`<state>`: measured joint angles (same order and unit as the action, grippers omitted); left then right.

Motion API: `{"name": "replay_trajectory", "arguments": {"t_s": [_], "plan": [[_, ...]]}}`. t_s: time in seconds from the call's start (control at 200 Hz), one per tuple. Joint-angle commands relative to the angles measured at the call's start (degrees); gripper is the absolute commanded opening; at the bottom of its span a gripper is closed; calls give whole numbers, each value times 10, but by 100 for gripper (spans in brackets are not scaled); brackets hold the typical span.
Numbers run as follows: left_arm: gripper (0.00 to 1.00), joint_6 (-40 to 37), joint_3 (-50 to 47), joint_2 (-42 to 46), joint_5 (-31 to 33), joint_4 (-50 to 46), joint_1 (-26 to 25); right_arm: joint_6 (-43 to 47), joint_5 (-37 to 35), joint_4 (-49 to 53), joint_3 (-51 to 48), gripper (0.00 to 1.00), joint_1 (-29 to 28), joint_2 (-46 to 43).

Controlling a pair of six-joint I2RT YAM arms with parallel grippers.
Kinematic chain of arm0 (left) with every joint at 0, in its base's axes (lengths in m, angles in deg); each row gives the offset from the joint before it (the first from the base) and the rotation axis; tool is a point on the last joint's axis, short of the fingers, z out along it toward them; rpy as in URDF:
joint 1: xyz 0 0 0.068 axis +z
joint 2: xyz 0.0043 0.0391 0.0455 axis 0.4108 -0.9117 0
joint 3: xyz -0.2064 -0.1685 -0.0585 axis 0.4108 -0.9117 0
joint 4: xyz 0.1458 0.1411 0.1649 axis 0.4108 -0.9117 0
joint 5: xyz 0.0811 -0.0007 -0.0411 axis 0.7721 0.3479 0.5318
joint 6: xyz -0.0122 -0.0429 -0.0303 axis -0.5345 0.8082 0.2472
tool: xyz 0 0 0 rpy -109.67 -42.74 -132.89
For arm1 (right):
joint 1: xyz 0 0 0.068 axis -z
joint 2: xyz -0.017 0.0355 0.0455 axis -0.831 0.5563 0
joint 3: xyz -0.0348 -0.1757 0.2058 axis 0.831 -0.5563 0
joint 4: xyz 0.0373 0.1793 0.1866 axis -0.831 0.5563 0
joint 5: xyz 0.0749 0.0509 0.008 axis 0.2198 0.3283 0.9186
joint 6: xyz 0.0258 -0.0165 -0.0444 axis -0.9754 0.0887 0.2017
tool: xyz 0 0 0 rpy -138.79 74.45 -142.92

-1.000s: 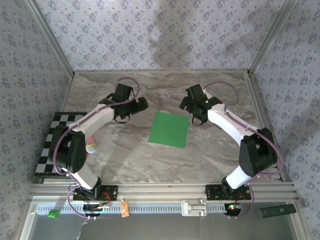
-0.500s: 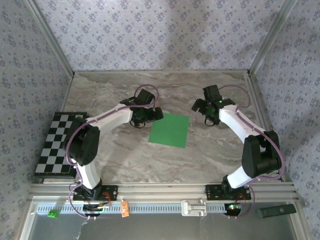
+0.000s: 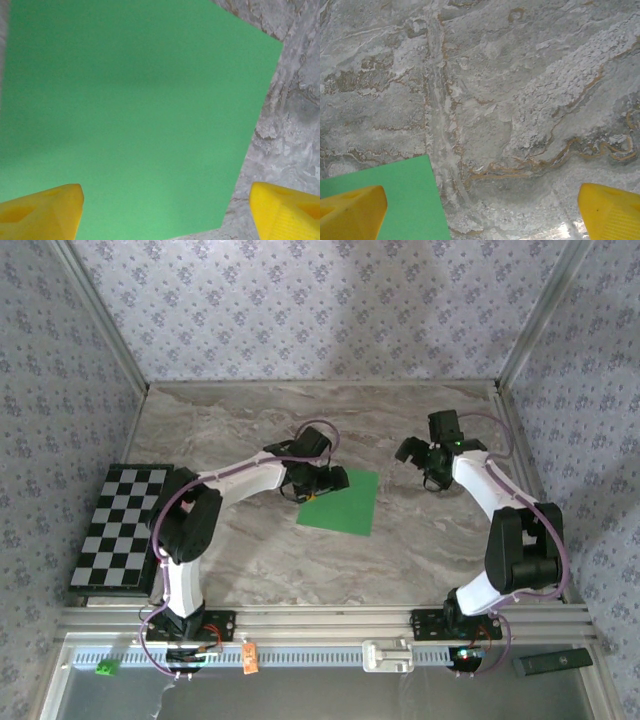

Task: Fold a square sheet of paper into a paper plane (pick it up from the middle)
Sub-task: Move the square sheet of paper to the center of the table.

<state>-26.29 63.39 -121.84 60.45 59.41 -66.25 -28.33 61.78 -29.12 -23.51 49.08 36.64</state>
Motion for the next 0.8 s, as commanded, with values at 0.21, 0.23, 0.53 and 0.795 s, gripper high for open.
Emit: {"name": "replay_trajectory", "arguments": {"t_s": [0.21, 0.23, 0.53, 0.795], "plan": [[83, -3, 31, -46, -21, -37, -9, 18, 30, -20, -33, 100, 17, -23], [83, -4, 31, -48, -17, -41, -9, 18, 31, -21, -33, 100, 17, -23], [84, -14, -4, -46, 12, -59, 15, 18, 31, 10, -4, 100, 18, -8], [85, -56, -23, -41, 30, -124, 56, 27, 47, 30, 20, 100, 9, 7]]}}
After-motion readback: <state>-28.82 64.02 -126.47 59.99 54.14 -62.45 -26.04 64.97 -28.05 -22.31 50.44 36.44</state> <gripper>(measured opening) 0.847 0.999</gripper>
